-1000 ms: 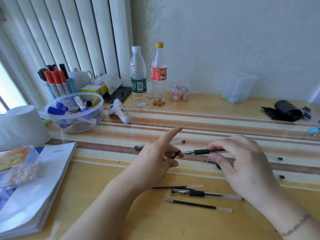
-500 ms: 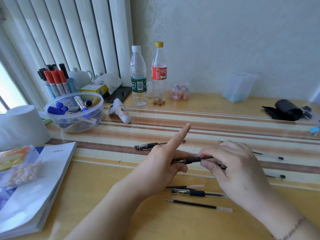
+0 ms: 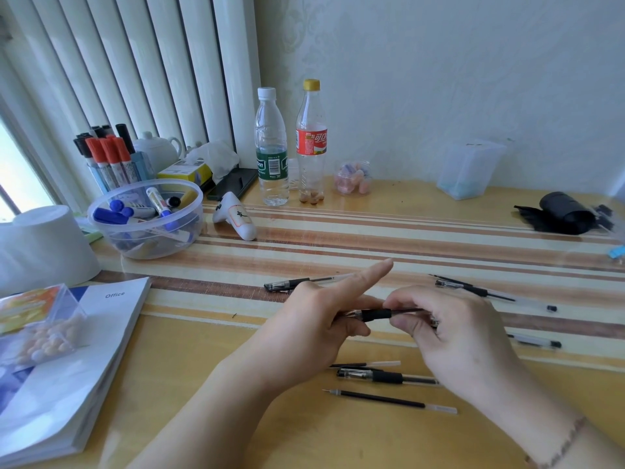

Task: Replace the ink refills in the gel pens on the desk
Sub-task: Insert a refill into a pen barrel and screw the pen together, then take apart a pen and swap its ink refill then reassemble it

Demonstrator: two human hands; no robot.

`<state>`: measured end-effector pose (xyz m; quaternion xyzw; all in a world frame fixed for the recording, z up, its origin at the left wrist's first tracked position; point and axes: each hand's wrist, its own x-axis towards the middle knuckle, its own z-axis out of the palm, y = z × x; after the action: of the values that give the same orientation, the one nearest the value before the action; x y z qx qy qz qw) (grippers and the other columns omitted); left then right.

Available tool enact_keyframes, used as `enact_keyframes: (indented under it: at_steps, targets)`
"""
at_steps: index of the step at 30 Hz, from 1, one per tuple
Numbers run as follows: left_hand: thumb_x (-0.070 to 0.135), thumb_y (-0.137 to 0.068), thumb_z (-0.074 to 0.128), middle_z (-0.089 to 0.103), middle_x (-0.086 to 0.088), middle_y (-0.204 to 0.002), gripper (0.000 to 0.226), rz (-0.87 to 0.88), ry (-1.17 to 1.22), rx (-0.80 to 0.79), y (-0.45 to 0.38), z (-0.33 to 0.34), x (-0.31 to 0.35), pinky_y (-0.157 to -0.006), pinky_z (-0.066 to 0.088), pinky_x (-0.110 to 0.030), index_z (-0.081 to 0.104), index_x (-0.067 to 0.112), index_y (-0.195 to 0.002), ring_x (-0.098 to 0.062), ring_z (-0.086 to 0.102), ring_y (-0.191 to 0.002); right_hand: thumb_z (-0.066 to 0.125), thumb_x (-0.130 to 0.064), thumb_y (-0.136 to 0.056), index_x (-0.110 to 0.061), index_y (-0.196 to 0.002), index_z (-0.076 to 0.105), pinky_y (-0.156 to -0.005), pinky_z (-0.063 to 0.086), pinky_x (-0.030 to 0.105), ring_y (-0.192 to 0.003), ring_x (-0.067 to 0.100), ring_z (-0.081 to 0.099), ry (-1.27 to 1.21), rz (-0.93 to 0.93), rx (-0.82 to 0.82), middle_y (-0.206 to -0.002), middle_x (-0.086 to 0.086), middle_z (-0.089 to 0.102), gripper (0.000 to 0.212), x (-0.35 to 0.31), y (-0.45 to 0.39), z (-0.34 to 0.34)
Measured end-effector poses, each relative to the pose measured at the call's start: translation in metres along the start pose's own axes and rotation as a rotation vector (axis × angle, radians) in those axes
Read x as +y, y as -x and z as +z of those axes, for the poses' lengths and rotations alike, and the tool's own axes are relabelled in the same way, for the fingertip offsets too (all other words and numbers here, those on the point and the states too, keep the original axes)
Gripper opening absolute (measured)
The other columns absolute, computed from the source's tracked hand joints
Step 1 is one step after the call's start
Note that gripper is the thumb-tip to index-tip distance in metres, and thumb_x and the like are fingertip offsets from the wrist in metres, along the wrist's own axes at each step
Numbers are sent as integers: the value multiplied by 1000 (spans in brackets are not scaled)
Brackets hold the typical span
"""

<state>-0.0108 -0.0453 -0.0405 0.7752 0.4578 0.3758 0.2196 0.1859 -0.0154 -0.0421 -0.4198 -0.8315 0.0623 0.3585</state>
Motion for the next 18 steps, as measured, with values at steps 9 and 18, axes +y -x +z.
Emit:
enact_keyframes:
  at_steps: [9, 18]
  targets:
    - [0, -89, 55, 65, 11, -93, 50, -47, -246, -205, -3, -13, -3, -79, 52, -27, 52, 31, -128, 5, 60, -80, 72, -25, -81, -34, -103, 68, -78, 53, 24, -90, -1, 62, -29, 5, -197, -95, -23, 67, 25, -2, 3, 3]
    - [37, -88, 64, 58, 21, -93, 21, -330, -401, -326, 7, -44, -17, -82, 53, -29, 58, 40, -108, -1, 58, -87, 67, -29, -83, -27, -97, 69, -74, 42, 25, -89, 8, 56, 101, 185, 29, -89, -22, 59, 14, 26, -9, -23]
